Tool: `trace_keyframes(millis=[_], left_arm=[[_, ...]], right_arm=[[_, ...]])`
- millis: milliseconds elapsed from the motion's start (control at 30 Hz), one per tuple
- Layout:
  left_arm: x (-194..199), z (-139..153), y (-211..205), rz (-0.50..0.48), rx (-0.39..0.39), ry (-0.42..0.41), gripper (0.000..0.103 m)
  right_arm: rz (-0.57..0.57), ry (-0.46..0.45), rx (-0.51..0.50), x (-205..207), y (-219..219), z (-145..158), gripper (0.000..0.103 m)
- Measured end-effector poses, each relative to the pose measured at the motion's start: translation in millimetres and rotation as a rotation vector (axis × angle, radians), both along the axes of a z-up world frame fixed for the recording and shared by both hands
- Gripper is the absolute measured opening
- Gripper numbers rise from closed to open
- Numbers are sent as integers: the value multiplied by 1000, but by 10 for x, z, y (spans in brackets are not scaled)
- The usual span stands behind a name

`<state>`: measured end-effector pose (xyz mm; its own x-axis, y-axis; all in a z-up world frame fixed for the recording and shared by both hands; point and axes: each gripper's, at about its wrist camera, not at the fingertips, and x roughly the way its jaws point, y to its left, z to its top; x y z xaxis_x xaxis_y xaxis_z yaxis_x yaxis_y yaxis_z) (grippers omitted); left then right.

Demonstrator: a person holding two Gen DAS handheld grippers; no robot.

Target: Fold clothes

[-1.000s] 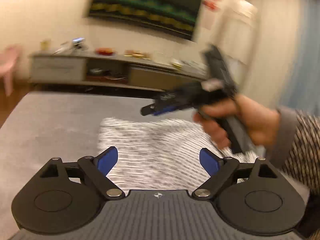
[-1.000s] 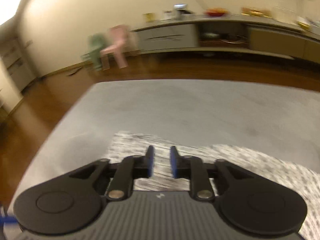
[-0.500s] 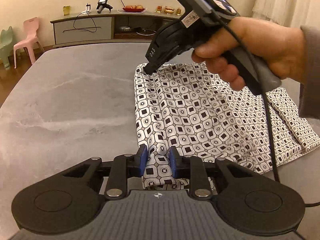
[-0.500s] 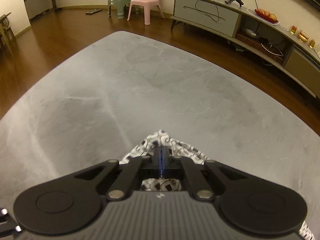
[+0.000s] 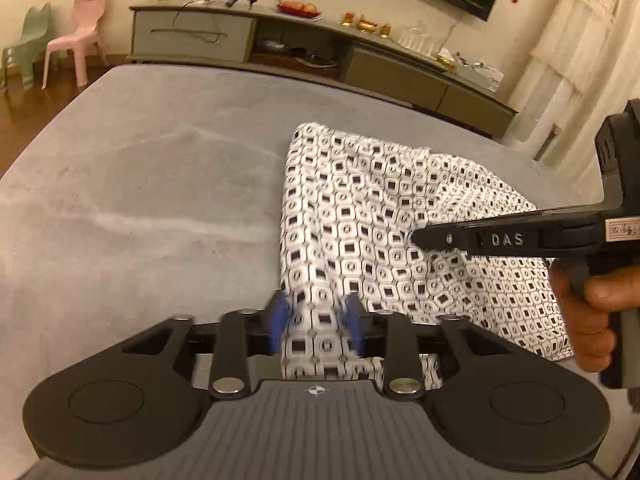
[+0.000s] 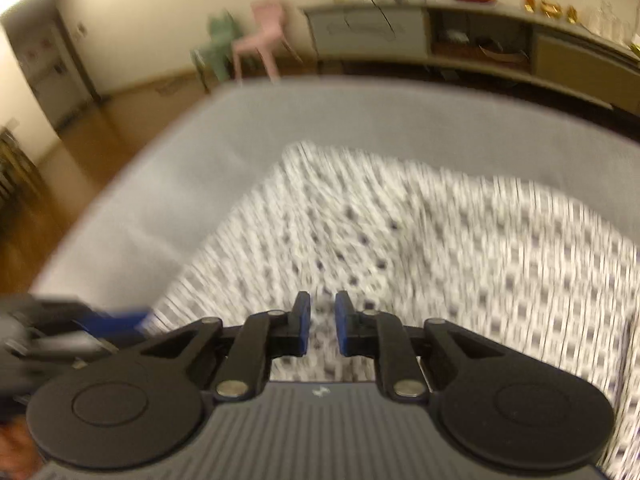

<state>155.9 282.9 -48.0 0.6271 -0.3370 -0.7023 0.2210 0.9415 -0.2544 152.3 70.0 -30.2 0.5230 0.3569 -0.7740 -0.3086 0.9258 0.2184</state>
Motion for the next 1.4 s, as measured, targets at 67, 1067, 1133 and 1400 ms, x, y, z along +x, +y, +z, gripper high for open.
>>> trace_keyframes(millis=[67, 1067, 1133, 1400], left_arm=[[-43, -9, -4, 8, -3, 0, 51], [-832, 743, -1265, -463, -69, -297, 9], [-815, 733, -1311, -501, -101, -280, 9], [-482, 454, -1532, -415, 18, -212, 9]], right_arm=[[-13, 10, -10, 19, 41, 29, 10], [-222, -6, 148, -256, -1284, 493, 4], [-280, 39, 132, -279, -1556, 230, 5], [-263, 62, 102, -225, -1786, -126, 18]])
